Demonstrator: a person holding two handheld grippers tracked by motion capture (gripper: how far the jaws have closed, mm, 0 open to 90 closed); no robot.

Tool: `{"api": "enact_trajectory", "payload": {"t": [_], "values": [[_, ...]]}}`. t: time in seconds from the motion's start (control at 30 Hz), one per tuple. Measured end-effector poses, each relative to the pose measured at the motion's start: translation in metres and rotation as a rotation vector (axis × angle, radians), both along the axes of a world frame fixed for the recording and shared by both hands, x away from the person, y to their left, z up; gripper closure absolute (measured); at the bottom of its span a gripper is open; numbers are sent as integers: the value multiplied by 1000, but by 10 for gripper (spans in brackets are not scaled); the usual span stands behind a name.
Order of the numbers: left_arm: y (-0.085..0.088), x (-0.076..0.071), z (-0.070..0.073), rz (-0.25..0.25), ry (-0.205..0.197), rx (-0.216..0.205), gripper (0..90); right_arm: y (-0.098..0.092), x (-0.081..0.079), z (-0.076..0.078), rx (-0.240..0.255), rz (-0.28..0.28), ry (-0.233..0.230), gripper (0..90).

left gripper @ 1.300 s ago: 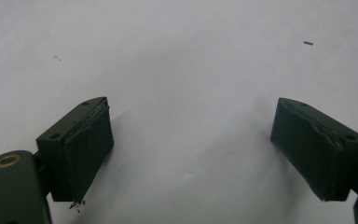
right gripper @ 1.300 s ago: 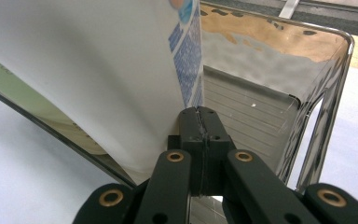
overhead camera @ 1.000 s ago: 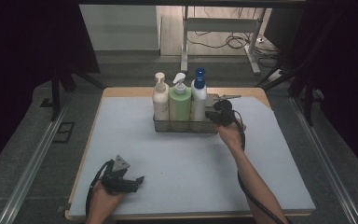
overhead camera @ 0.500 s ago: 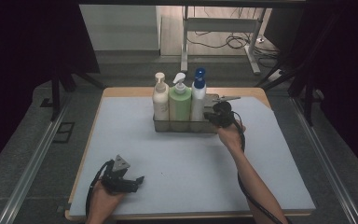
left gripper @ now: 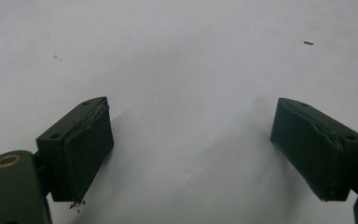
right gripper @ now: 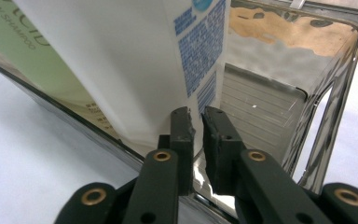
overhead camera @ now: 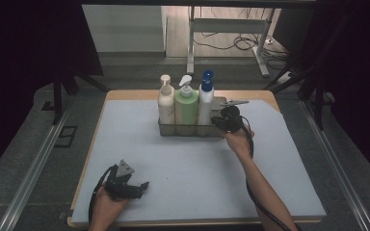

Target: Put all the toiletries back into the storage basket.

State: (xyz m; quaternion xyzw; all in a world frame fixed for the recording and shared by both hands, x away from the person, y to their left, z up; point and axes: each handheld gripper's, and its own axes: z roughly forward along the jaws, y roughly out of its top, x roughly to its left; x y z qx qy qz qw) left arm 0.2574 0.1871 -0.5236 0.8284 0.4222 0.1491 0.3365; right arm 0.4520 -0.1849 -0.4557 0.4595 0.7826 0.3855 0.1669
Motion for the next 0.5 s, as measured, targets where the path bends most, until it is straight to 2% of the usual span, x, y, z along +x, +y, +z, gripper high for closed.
{"api": "enact_trajectory", "payload": {"t": [0.27,0.5], "values": [[0,0,0,0,0,1,125,-3,-5,5,-19,9,-21,654],[0,0,0,0,0,1,125,-9,-11,11,-14,34,-31,492]]}}
